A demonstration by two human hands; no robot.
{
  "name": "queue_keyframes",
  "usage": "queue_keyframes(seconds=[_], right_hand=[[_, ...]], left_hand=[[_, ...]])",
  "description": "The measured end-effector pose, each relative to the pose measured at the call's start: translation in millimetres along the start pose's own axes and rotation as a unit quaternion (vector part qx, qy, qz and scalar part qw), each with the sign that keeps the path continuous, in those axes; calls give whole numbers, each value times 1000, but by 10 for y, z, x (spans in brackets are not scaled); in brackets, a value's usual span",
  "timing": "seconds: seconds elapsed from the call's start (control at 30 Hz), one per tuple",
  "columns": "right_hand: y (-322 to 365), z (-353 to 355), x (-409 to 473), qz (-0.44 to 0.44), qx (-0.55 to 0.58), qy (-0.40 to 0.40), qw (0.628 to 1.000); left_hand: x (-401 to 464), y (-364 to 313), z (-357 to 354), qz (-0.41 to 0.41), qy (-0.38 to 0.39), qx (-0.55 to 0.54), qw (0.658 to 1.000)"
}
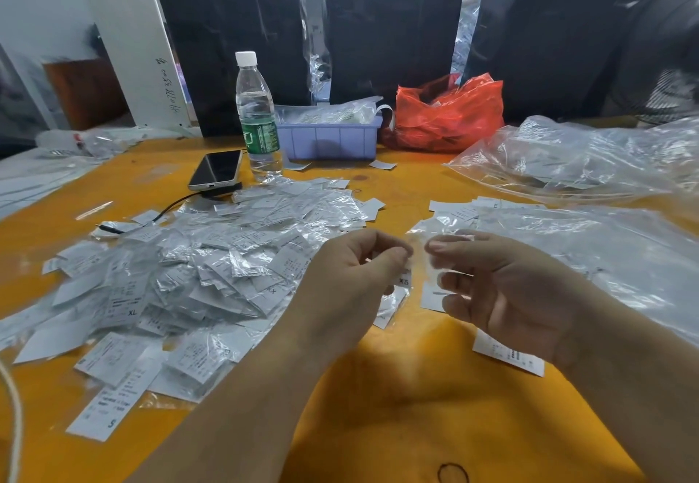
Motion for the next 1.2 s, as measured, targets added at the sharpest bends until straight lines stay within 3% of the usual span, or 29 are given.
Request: queue_keyframes(seconds=[0.33,0.53,1.0,1.2], right_hand=[[43,-22,21,39,57,-2,998],[21,-77,15,39,55,22,997],[31,13,40,61,59,-24,996],[78,29,33,85,-48,-13,995]], left_hand=[[68,75,133,49,-57,-131,989],[74,76,133,69,-71,-131,986],[44,75,62,124,-8,-232,965],[36,64,114,113,-36,-203,972]])
Point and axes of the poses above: each hand's wrist, its own x-axis towards the middle knuckle, its own z-axis out of the back of the hand, y = z × x, the point moved 6 cm from there along x, towards the middle knuckle, and after that the axes turned 9 degrees about z, right-handed, at the moved point
